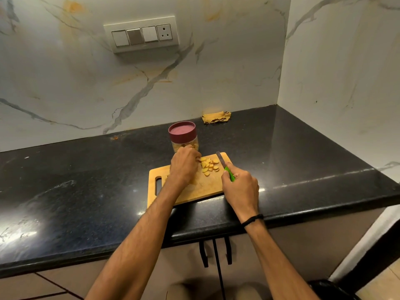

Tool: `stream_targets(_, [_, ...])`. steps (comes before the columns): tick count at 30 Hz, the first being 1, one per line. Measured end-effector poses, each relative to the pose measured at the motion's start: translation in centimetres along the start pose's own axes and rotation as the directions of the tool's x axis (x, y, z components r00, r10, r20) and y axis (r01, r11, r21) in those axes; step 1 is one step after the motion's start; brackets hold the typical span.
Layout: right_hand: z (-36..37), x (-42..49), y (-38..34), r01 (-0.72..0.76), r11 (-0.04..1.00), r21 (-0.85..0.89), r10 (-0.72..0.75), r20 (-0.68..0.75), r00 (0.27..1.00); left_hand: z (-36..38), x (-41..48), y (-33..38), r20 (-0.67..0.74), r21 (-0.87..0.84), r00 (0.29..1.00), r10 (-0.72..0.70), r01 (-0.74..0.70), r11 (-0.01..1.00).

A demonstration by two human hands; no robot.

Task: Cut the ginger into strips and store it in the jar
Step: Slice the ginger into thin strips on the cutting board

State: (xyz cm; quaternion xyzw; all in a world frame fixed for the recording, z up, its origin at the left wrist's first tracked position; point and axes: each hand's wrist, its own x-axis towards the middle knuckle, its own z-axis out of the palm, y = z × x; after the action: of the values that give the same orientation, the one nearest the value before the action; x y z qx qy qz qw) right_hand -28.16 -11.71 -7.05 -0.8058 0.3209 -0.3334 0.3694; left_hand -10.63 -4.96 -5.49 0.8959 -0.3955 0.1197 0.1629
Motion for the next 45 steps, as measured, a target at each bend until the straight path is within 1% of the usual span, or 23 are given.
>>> stream_targets(3, [0.1,0.0,0.1,-0.007,1.000,0.000,0.007,0.001,1.000,-0.4,0.4,-0.2,0.130,0.059,0.986,0.103,-0.111,0.992])
stream_targets(6, [0.2,0.0,0.0,-0.008,1.000,-0.002,0.008,0.011,1.000,-0.6,0.7,-0.3,0.168,0.080,0.977,0.131,-0.146,0.986])
stream_targets(11, [0.3,-0.1,0.1,0.002,0.999,-0.037,-0.001,0.027,1.000,-0.7,0.6,-0.3,0.110,0.021,0.990,0.093,-0.096,0.995])
stream_targets(14, [0.1,-0.2,-0.2,0.006,0.999,-0.048,-0.004,0.037,0.999,-0.8,0.1,-0.1,0.084,0.039,0.993,0.080,-0.083,0.996])
stream_targets(16, [-0.1,-0.4,-0.4,0.020,0.998,-0.068,-0.017,0.047,0.999,-1.0,-0.1,0.0,0.040,0.062,0.998,0.053,-0.056,0.997])
stream_targets(20, [-0.6,-1.1,-1.1,0.150,0.973,-0.174,-0.126,0.141,0.982,-1.7,-0.6,0.0,-0.084,0.105,0.995,-0.059,0.067,0.992])
stream_targets(23, [-0.8,-1.3,-1.3,0.221,0.941,-0.255,-0.165,0.224,0.960,-2.4,-1.5,-0.1,-0.109,0.127,0.983,-0.148,0.161,0.979])
stream_targets(26, [-0.7,-1.3,-1.0,0.202,0.946,-0.254,-0.146,0.221,0.964,-2.6,-2.6,0.0,-0.067,0.168,0.983,-0.168,0.178,0.970])
stream_targets(31, [-0.7,-1.4,-0.7,0.142,0.964,-0.226,-0.106,0.166,0.980,-2.5,-3.9,1.1,0.000,0.192,0.992,-0.130,0.127,0.973])
stream_targets(35, [-0.7,-1.4,-0.6,0.115,0.976,-0.186,-0.090,0.140,0.986,-2.4,-4.3,1.9,0.078,0.154,0.985,-0.151,0.138,0.978])
stream_targets(39, [-0.8,-1.4,-0.6,0.129,0.984,-0.126,-0.110,0.143,0.983,-3.3,-4.0,1.3,0.122,0.049,0.972,-0.201,0.196,0.979])
stream_targets(42, [-0.8,-1.4,-0.7,0.117,0.987,-0.108,-0.100,0.157,0.983,-4.2,-3.4,-0.1,0.126,0.020,0.971,-0.204,0.203,0.979])
stream_targets(45, [-0.5,-1.7,-1.1,0.102,0.990,-0.102,-0.086,0.154,0.984,-4.7,-3.0,-0.8,0.172,0.012,0.967,-0.191,0.192,0.981])
